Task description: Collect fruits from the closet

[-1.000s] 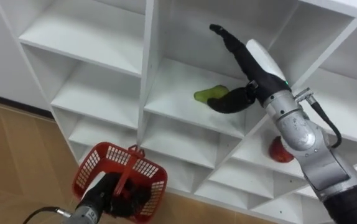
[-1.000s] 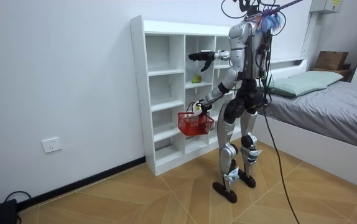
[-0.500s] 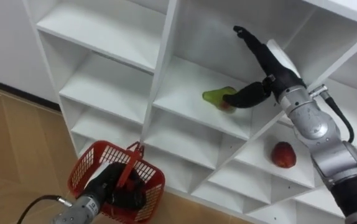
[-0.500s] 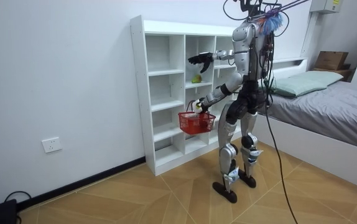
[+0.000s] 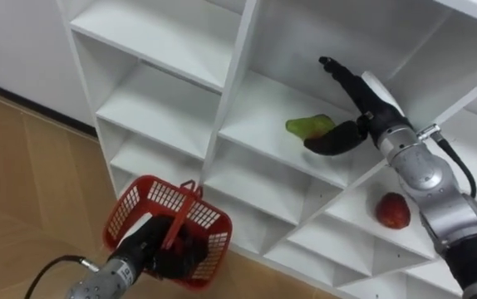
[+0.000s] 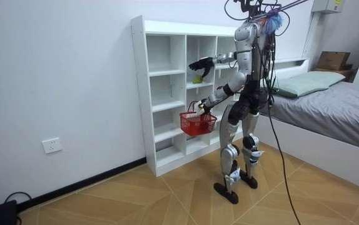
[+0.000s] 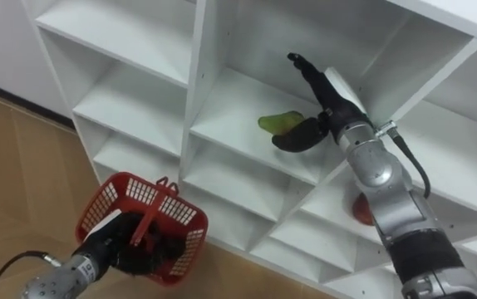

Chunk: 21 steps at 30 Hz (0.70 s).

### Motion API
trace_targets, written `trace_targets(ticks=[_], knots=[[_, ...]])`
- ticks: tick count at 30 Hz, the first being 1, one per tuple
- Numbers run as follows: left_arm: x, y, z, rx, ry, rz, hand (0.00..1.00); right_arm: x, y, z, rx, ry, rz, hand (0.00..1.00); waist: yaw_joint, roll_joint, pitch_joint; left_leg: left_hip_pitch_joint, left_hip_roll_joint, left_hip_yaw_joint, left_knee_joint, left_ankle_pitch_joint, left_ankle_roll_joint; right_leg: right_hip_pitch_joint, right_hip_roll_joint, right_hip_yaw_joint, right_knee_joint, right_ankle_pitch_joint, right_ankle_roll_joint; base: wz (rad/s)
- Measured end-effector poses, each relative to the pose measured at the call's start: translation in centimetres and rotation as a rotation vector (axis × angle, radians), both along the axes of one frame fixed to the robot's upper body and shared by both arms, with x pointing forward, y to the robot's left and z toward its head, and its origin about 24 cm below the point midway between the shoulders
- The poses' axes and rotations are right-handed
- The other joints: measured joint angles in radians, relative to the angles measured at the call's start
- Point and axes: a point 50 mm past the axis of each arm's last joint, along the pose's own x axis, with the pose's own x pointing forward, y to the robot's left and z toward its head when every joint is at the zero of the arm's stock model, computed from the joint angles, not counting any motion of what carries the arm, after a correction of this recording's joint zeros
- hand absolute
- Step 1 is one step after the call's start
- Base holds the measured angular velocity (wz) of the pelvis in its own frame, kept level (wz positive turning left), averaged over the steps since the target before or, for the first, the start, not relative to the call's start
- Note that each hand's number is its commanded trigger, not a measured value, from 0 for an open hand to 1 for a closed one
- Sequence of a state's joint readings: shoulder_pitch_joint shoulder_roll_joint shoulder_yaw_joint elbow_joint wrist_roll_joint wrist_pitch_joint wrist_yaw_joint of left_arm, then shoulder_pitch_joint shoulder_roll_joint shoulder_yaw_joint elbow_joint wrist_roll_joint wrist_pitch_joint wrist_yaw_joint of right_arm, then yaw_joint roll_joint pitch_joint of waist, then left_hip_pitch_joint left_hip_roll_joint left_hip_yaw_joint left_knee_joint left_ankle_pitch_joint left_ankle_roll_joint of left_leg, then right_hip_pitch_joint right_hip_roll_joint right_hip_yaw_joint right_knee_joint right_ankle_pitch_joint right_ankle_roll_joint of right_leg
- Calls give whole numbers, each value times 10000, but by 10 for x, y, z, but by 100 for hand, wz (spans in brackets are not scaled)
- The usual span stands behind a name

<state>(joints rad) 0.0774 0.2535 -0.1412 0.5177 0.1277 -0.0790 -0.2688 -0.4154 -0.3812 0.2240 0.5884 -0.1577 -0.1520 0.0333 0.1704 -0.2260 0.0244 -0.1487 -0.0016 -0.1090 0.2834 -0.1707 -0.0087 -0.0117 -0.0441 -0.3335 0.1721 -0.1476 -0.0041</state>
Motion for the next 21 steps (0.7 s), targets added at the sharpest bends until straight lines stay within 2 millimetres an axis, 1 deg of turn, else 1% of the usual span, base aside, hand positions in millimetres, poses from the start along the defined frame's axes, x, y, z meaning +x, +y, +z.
trace_targets(ticks=[4, 6, 7, 11, 14, 19, 20, 21], knots=[[2, 0, 3, 43, -156, -17, 100, 3, 0, -1, -261, 40, -14, 0, 1, 13, 11, -112, -8, -5, 25, -4, 6, -65, -2, -4, -1, 1, -1, 0], [3, 0, 4, 50, -206, -44, 100, 5, 0, -1, -497, 78, 41, 0, -1, 51, 41, -186, -7, -7, 83, -4, 6, -109, 3, -6, 2, 12, -18, 0], [3, 0, 4, 63, -204, -44, 100, 6, -1, -3, -679, 179, 37, 0, 31, 76, 60, -206, -12, -7, 89, 2, 12, -124, 0, -6, 5, 17, -23, 0], [1, -1, 2, 113, -176, 83, 100, 3, -6, -13, -1103, 435, -274, 0, 239, 115, 90, -502, -14, -7, 155, 61, 24, -437, -30, -17, 164, 21, -28, 0], [0, -3, 0, 138, -146, 53, 100, 3, -10, -18, -1224, 524, -506, 0, 303, 135, 110, -833, -31, -12, 260, 80, 47, -721, -46, -14, 189, 33, -43, 1], [0, -3, -1, 135, -118, 134, 100, 6, -11, -14, -1240, 210, -747, 0, 286, 150, 121, -987, -47, -12, 282, 90, 60, -892, -59, 6, 224, 57, -33, -1], [1, -4, -1, 100, -134, 137, 100, 8, -11, -12, -1252, 70, -837, 0, 283, 157, 141, -1045, -45, -5, 284, 113, 64, -1005, -72, 33, 318, 58, -34, -5], [1, -4, -1, 99, -132, 123, 100, 8, -11, -11, -1265, 16, -868, 0, 287, 157, 141, -1089, -45, 1, 283, 131, 64, -1072, -79, 40, 354, 59, -36, -5]])
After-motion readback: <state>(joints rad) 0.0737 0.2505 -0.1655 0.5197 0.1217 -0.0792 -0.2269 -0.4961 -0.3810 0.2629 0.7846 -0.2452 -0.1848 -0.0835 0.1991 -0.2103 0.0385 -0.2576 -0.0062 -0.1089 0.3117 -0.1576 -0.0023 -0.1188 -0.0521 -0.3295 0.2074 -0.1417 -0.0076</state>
